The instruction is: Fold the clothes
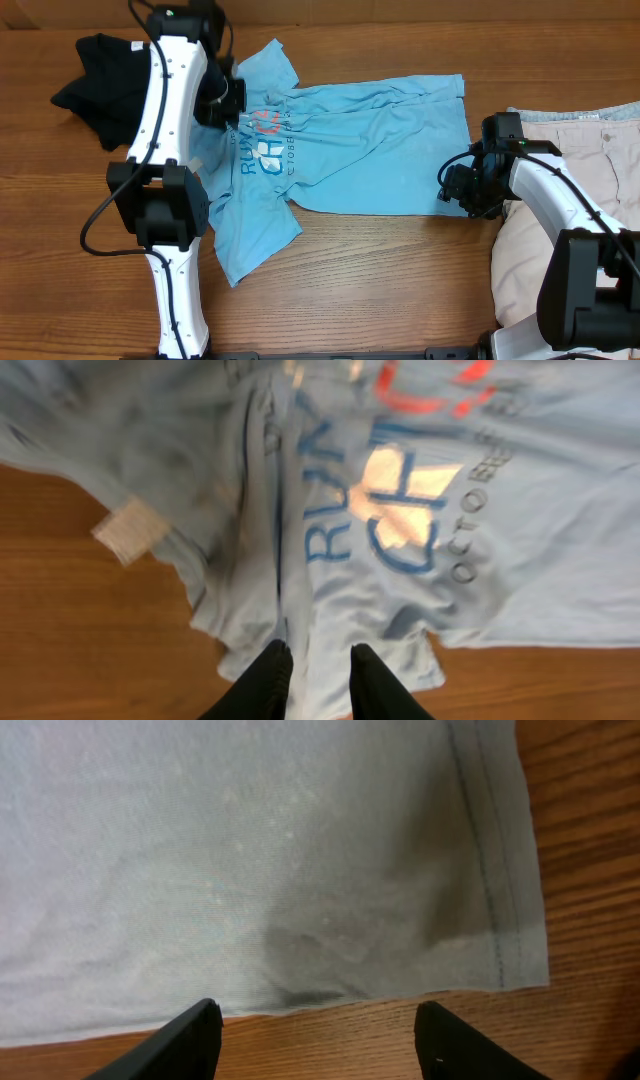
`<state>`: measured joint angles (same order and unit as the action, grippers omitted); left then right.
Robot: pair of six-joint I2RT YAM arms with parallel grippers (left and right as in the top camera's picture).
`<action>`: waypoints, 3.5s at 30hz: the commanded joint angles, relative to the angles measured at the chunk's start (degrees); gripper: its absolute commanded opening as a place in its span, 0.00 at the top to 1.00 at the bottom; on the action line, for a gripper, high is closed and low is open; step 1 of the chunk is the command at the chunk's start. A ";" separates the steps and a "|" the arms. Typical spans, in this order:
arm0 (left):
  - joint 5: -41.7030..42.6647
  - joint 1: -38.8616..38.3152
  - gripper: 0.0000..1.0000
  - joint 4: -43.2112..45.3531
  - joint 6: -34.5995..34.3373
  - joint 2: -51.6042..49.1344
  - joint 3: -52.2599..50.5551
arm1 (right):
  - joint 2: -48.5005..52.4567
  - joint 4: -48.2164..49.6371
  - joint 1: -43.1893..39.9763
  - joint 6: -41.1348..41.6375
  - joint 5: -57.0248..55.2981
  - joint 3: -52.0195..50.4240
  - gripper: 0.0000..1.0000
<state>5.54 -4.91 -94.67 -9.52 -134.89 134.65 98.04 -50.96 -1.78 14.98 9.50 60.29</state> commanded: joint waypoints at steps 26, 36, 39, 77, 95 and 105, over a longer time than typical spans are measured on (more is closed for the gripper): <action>-10.67 9.97 0.96 21.88 -10.25 -0.11 -34.05 | 0.09 4.20 1.14 -0.24 6.54 -0.35 0.67; -6.97 9.57 0.93 16.41 -2.01 -0.11 -17.75 | 7.91 8.85 9.51 0.20 6.47 -0.35 0.93; -6.99 8.41 0.91 13.97 -2.01 -0.11 -13.68 | 11.28 7.65 9.70 1.86 6.12 -0.35 0.96; -12.35 2.56 0.96 22.84 -6.47 -0.11 -35.15 | -4.04 -8.55 0.09 -4.42 6.03 11.06 0.91; -9.99 7.91 0.96 23.85 -5.38 -0.11 -32.37 | 2.08 -0.15 8.52 3.98 5.77 -6.88 0.93; -9.97 6.60 0.76 23.69 -1.20 -0.11 -29.83 | 2.08 -0.17 -2.14 15.30 -8.61 -7.41 0.95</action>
<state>-5.63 2.31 -71.70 -13.30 -132.42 103.48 99.46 -52.10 1.26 27.05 10.09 53.28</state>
